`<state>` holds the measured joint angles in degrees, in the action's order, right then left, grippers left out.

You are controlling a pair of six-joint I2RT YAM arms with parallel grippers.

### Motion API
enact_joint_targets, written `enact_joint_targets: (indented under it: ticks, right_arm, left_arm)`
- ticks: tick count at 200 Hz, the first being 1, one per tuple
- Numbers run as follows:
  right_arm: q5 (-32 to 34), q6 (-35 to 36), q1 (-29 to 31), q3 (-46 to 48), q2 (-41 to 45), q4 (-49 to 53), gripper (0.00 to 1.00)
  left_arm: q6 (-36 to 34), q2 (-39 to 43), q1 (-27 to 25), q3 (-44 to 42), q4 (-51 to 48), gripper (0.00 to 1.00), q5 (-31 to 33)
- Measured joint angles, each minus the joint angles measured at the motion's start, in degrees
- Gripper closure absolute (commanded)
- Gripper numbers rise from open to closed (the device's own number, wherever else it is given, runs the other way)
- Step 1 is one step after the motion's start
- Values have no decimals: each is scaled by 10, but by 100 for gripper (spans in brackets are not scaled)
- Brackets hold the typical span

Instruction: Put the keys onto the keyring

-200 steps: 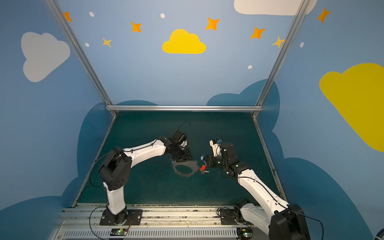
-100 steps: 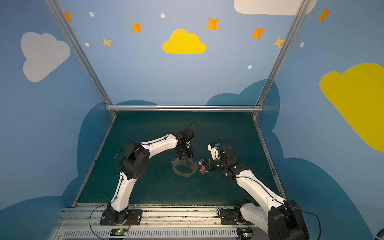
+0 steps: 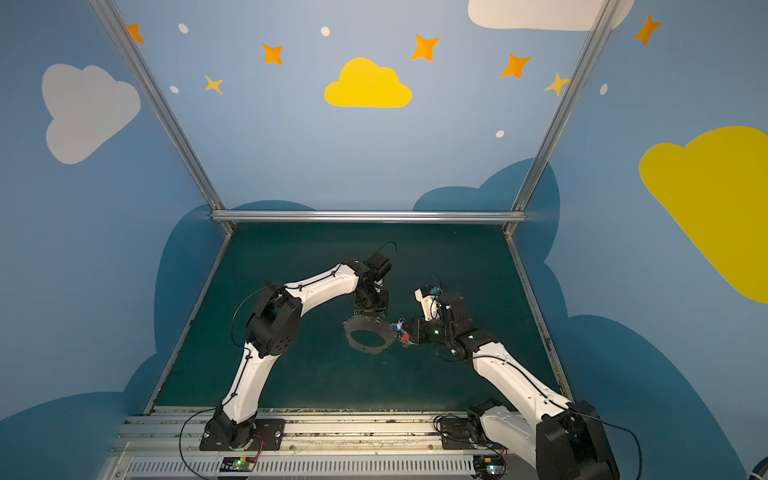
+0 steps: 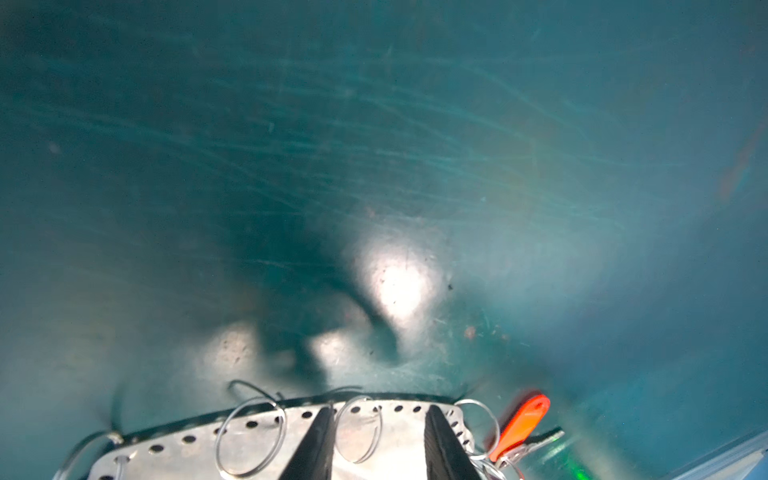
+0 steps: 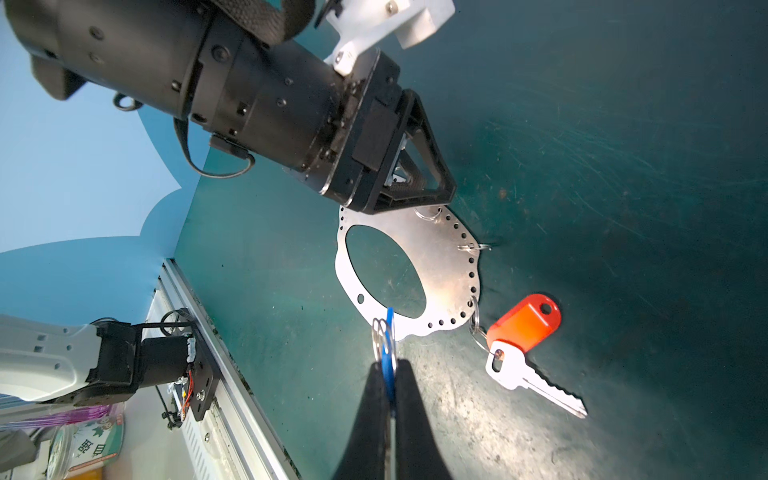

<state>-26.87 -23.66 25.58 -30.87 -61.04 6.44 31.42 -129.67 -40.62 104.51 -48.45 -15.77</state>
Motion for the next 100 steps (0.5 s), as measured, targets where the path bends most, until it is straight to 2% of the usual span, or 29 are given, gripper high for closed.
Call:
enact_joint_targets:
  ticks: [35, 53, 100]
  right_arm:
    - [-2, -4, 0, 2, 0, -9, 100]
    - [-3, -6, 0, 4, 0, -13, 100]
    - [-7, -12, 0, 9, 0, -27, 100]
  left_arm:
    - [24, 52, 1, -83, 30, 52, 9]
    - [45, 87, 3, -126, 41, 52, 11]
    - [80, 99, 10, -141, 82, 52, 3]
